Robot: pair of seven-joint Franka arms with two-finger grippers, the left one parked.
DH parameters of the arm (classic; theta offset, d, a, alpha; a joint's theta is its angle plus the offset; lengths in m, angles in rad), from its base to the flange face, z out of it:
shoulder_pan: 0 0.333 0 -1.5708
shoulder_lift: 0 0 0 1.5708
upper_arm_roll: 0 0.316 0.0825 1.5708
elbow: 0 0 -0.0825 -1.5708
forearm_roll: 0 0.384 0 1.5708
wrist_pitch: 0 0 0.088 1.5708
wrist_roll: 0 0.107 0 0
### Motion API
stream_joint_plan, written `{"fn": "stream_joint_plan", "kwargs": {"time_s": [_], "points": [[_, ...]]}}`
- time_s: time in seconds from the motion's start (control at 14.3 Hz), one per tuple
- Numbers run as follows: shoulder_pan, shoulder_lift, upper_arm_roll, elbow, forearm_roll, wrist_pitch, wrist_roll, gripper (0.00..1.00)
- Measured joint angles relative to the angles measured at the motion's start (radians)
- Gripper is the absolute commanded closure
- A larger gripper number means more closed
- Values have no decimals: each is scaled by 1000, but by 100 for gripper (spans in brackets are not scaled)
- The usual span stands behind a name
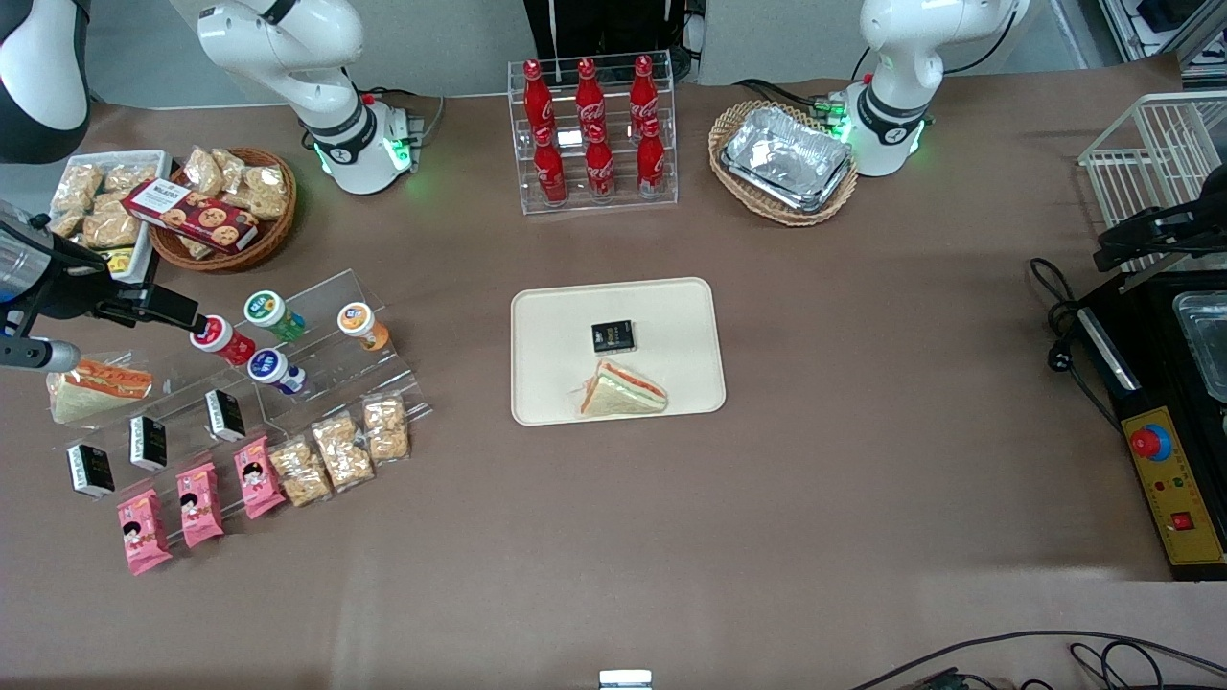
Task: Place green gum on tray
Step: 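Move the right gripper down over the green-labelled cup on the acrylic stand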
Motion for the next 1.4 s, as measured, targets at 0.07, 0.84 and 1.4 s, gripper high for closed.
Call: {"fn": "stream_joint_plan", "kwargs": {"time_s": [0.07, 0.84, 1.4], "points": [[0, 0, -1, 1, 0, 0, 0, 0], [2, -73, -1, -4, 0, -143, -1, 0], [1, -390, 0, -588, -2, 233, -37, 0]]}}
